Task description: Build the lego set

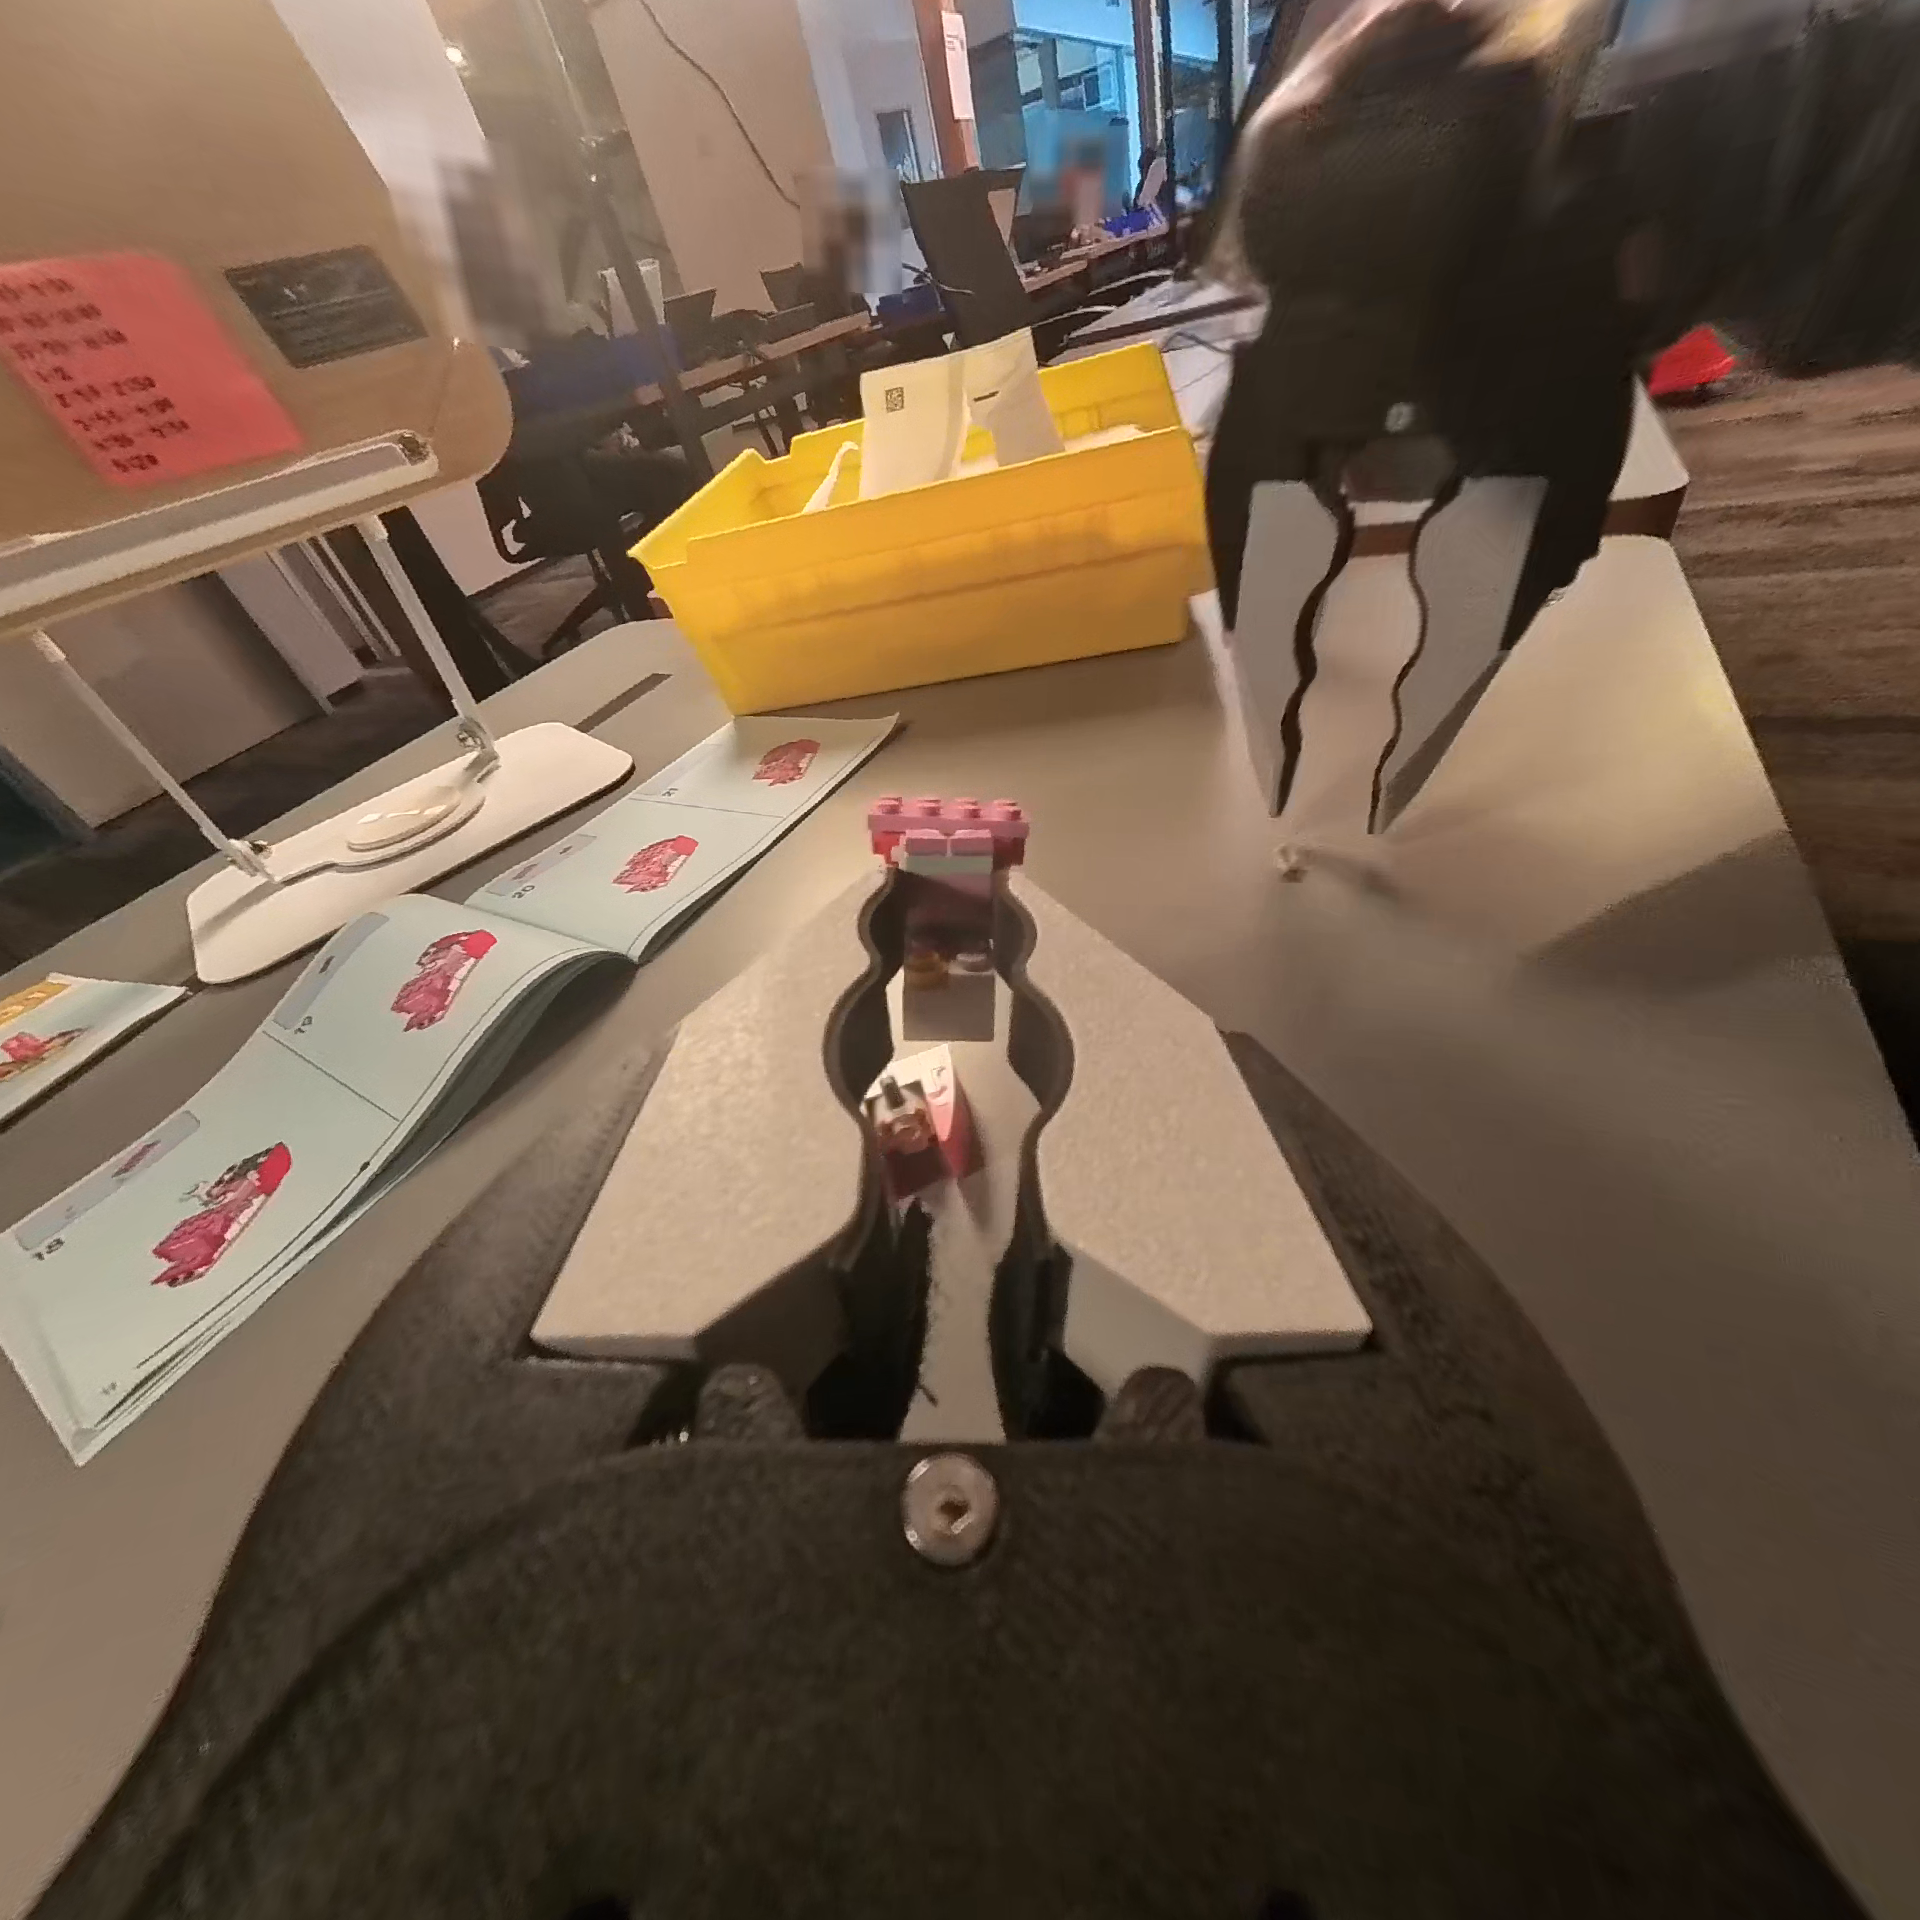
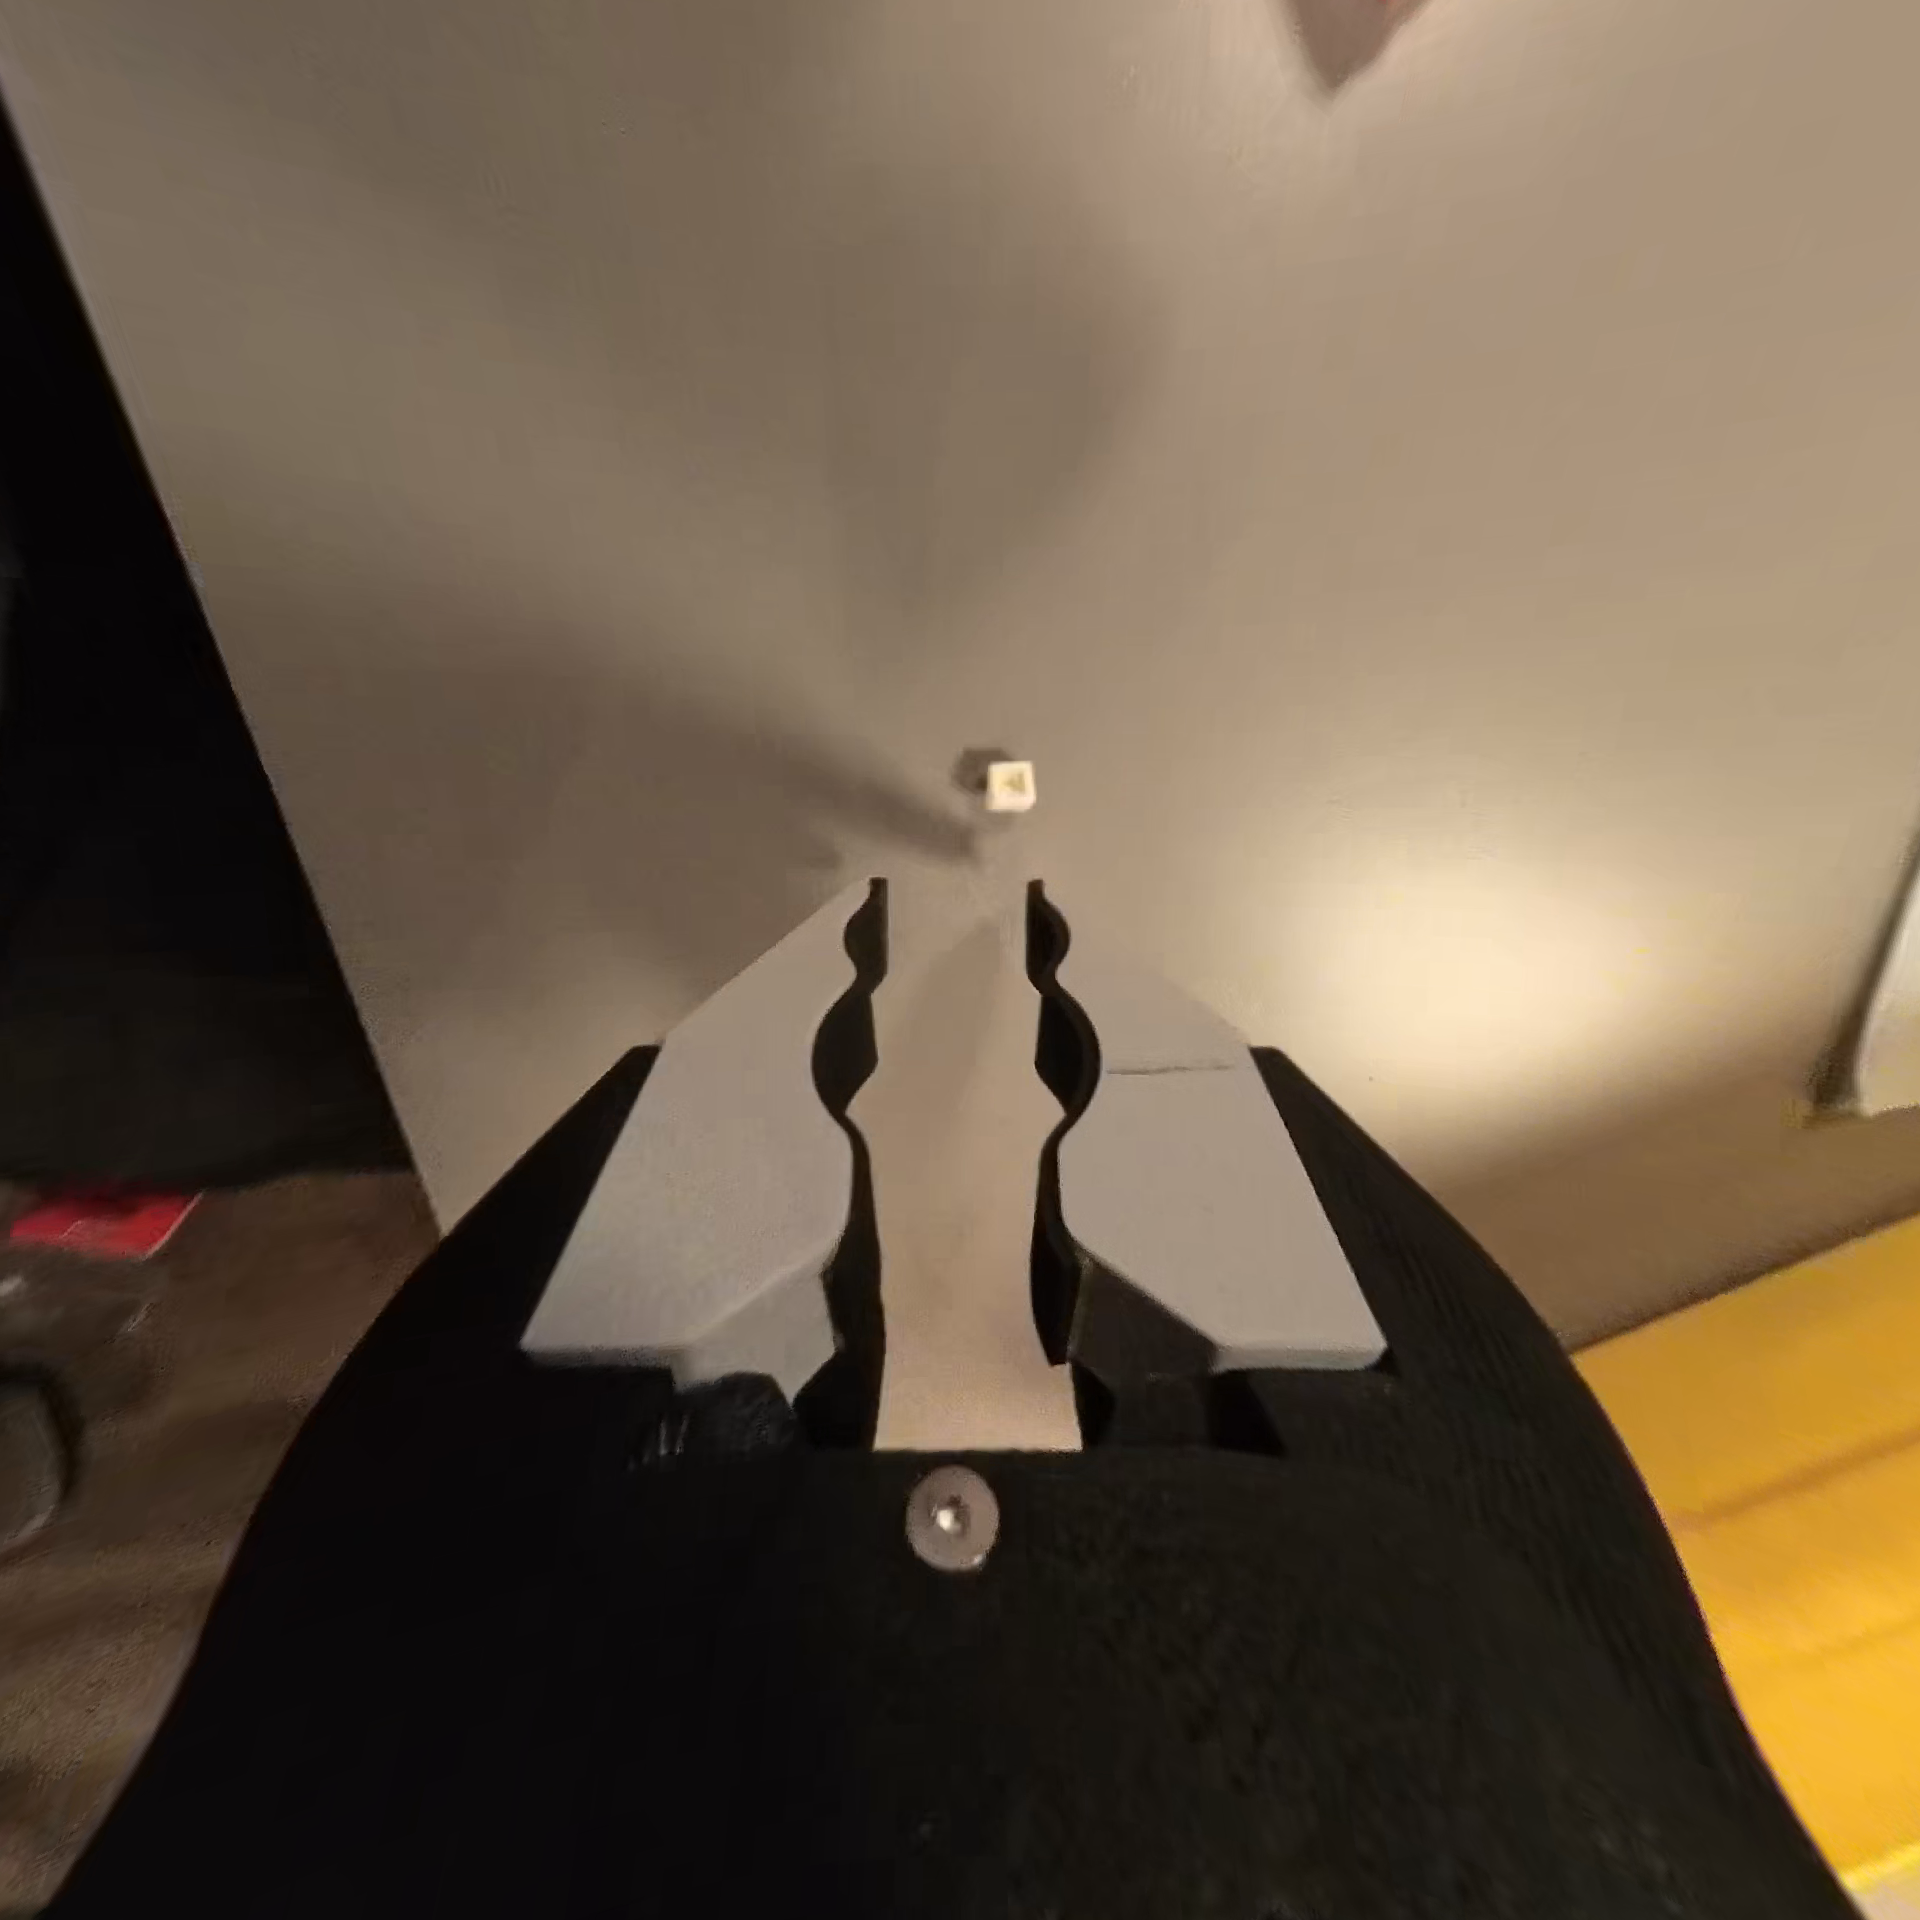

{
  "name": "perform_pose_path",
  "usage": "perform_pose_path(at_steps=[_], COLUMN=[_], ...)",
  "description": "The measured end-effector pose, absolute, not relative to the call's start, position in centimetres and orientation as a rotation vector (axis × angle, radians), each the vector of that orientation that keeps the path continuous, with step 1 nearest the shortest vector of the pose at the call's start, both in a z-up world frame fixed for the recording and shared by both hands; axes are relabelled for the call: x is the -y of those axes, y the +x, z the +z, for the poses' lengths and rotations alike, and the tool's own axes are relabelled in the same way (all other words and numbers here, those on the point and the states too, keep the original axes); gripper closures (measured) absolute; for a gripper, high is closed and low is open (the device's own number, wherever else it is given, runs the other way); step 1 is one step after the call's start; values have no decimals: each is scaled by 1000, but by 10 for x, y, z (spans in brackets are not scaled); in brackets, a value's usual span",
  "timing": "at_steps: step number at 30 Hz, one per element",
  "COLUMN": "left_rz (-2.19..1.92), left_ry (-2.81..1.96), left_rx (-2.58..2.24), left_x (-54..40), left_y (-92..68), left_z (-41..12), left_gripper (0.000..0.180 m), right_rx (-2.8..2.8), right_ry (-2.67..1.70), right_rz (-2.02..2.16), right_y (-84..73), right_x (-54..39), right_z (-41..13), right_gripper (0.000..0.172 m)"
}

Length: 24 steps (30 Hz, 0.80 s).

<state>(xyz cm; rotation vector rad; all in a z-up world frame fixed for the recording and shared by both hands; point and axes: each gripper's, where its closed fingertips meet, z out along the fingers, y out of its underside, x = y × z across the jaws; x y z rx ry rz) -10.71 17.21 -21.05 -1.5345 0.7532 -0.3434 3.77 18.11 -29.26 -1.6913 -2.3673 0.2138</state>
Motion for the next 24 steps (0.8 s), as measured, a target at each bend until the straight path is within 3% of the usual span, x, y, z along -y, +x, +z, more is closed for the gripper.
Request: perform_pose_path(at_steps=[7,10,17,19,24], left_rz=[-373,-396,-385,-388,-394], left_ry=[-1555,-1559,-1565,-1564,-1563], left_rx=[-750,-750,-767,-766,-771], left_x=[-174,-175,-175,-175,-174], left_y=[-105,-103,-102,-102,-101], left_z=[-215,-216,-218,-218,-218], left_gripper=[166,165,166,165,165], right_rx=[1748,1641,1625,1639,1826], right_ry=[-1617,-1722,-1824,-1804,-1634], right_rz=[680,793,785,724,466], right_y=[20,16,11,12,17], right_x=[-183,-183,-187,-189,-197], right_z=[-275,-281,-296,-297,-296], right_gripper=[157,154,156,165,166])
